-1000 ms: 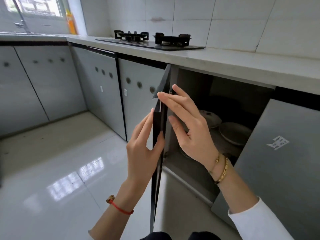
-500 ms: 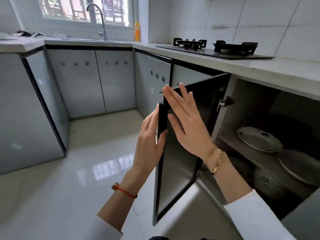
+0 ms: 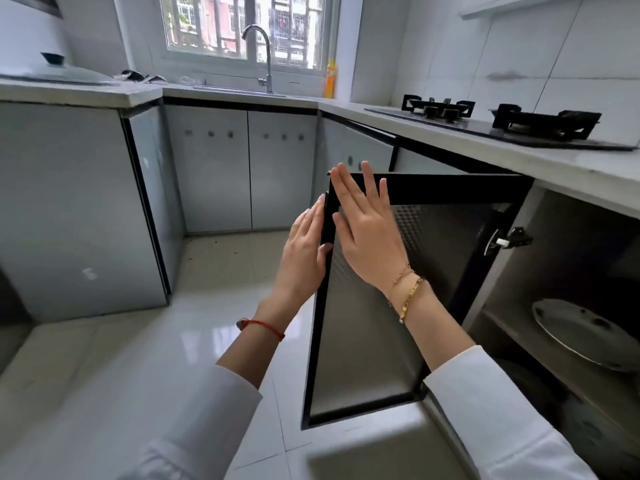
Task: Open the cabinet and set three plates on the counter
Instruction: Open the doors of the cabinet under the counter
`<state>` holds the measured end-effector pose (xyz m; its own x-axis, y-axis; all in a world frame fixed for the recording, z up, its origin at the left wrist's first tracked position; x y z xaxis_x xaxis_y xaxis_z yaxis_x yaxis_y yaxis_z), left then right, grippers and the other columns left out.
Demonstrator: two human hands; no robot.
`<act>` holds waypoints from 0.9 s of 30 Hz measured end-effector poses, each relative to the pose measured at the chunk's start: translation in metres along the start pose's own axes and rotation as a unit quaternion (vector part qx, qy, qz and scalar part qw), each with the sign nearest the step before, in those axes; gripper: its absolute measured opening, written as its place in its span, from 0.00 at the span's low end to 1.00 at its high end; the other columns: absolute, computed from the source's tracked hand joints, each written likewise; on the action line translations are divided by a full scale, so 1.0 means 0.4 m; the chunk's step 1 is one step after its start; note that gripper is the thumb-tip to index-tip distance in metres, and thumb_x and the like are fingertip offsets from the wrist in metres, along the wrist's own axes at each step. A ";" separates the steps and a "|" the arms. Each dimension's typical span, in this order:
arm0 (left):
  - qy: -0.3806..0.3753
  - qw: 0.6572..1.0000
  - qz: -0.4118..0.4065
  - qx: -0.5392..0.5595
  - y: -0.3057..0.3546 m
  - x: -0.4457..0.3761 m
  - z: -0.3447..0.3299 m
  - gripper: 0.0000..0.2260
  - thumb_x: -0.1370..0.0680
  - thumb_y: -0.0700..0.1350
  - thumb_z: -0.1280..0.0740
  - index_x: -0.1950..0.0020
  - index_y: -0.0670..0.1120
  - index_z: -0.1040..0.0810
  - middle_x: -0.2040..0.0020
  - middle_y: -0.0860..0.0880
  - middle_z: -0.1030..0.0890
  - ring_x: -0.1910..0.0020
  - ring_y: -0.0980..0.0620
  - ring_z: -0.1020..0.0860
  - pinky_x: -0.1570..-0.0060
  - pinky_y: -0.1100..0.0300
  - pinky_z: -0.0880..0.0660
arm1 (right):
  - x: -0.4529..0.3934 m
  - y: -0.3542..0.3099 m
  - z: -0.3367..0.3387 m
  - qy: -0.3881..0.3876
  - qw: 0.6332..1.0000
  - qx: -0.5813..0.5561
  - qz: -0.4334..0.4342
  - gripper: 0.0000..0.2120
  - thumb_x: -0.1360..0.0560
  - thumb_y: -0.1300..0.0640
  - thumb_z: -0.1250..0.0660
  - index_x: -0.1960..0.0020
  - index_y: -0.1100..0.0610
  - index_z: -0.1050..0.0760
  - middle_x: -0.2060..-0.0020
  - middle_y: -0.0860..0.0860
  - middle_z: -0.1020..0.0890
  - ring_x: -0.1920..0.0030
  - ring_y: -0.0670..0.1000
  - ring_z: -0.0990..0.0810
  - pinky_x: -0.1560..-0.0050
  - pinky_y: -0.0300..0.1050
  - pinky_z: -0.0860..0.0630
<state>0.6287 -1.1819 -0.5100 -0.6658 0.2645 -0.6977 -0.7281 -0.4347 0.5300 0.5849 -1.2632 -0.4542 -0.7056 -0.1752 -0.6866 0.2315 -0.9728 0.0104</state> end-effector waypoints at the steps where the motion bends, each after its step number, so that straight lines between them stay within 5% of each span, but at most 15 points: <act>1: -0.002 1.000 0.004 0.000 -0.007 -0.008 -0.001 0.33 0.24 0.32 0.36 0.21 0.43 0.47 0.22 0.49 0.41 0.23 0.50 0.42 0.24 0.55 0.42 | -0.010 0.003 -0.008 -0.004 1.000 -0.002 -0.001 0.26 0.18 0.54 0.49 0.21 0.56 0.51 0.21 0.50 0.47 0.21 0.55 0.57 0.21 0.58 0.55; 11: -0.008 0.999 0.024 0.019 -0.037 -0.014 -0.017 0.34 0.22 0.32 0.38 0.21 0.48 0.50 0.22 0.52 0.40 0.24 0.54 0.41 0.31 0.71 0.46 | -0.026 0.004 -0.013 -0.004 0.999 -0.032 -0.006 0.26 0.18 0.57 0.47 0.22 0.56 0.49 0.22 0.49 0.45 0.21 0.53 0.55 0.21 0.53 0.57; 19: 0.012 1.000 0.015 0.006 -0.018 0.014 -0.006 0.34 0.22 0.34 0.37 0.21 0.51 0.49 0.23 0.51 0.38 0.25 0.51 0.39 0.32 0.66 0.41 | 0.007 0.001 0.016 0.005 0.999 -0.037 -0.020 0.27 0.18 0.56 0.45 0.21 0.55 0.50 0.21 0.49 0.46 0.21 0.52 0.57 0.21 0.50 0.59; 23: 0.027 0.999 0.017 -0.011 0.002 0.033 0.004 0.34 0.22 0.35 0.39 0.20 0.47 0.50 0.20 0.50 0.46 0.22 0.51 0.45 0.26 0.63 0.44 | 0.041 0.018 0.040 0.012 0.998 -0.036 -0.041 0.26 0.18 0.55 0.46 0.22 0.56 0.49 0.22 0.49 0.45 0.21 0.52 0.56 0.21 0.52 0.57; 27: 0.061 0.996 -0.017 -0.056 0.054 0.058 0.014 0.35 0.24 0.36 0.38 0.21 0.44 0.52 0.19 0.49 0.51 0.21 0.49 0.51 0.23 0.48 0.45 | 0.088 0.050 0.069 0.016 0.998 -0.004 -0.069 0.26 0.17 0.53 0.46 0.22 0.57 0.48 0.22 0.51 0.43 0.21 0.53 0.54 0.21 0.54 0.54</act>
<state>0.5968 -1.1804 -0.5120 -0.6107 0.1770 -0.7718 -0.7232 -0.5218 0.4525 0.5461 -1.2929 -0.4582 -0.7091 -0.0355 -0.7042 0.1401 -0.9859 -0.0914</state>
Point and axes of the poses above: each hand's wrist, its own x-axis away from the middle knuckle, its own z-axis out of the back of the hand, y = z × x, the point moved 8 cm from there along -x, towards the middle knuckle
